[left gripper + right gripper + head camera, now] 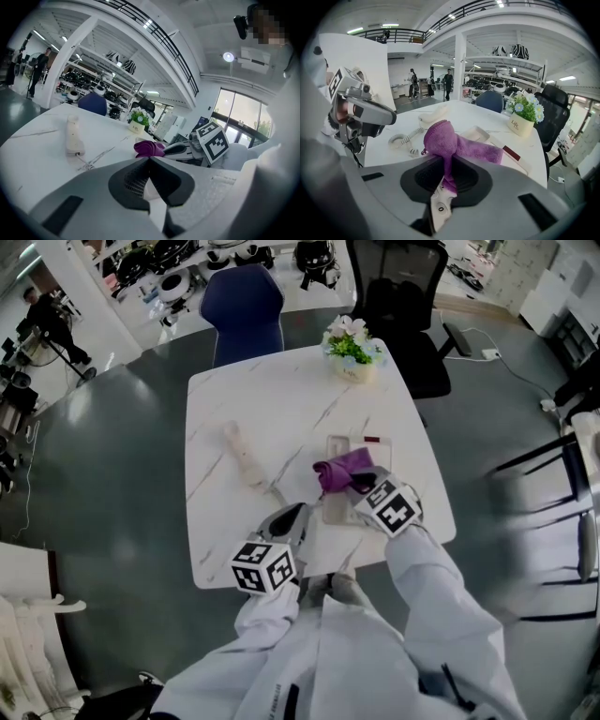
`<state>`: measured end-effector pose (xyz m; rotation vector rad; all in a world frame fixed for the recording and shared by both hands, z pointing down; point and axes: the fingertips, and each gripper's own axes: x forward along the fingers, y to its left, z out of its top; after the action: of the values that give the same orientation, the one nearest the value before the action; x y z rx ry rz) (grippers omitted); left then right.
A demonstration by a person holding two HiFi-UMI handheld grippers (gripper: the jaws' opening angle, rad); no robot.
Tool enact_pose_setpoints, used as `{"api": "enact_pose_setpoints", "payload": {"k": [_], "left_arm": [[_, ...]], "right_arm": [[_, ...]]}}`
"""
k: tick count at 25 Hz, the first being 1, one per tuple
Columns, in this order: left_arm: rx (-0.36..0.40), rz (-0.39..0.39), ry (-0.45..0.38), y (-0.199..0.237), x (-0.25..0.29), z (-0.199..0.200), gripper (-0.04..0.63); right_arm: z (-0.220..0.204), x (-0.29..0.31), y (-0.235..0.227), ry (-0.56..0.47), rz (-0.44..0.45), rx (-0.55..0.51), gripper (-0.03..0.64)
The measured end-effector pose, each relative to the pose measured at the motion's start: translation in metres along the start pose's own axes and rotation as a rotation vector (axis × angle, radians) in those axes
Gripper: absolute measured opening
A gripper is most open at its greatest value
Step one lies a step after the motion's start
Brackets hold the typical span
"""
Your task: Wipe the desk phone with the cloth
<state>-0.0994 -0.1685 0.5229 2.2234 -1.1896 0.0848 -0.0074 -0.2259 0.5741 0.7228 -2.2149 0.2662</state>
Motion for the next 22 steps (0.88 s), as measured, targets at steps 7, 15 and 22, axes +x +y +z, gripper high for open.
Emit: {"api": "enact_pose_setpoints", "payload": {"k": [7, 15, 22], "left_arm": [[0.016, -0.016, 0.005, -0.003, -0.006, -0.002, -0.002], [0.026, -0.033, 0.009, -0.008, -0.009, -0.003, -0.002], [0.032, -0.039, 0.006, -0.013, -0.014, -0.006, -0.002]], "right_arm": [[-0.007, -0.003, 0.015, 0.014, 0.008, 0.004, 0.032], [-0.013, -0.005, 0.027, 0.029, 0.02, 0.008, 0.032], [-0.021, -0.008, 0.04, 0.041, 0.047, 0.005, 0.032]]}}
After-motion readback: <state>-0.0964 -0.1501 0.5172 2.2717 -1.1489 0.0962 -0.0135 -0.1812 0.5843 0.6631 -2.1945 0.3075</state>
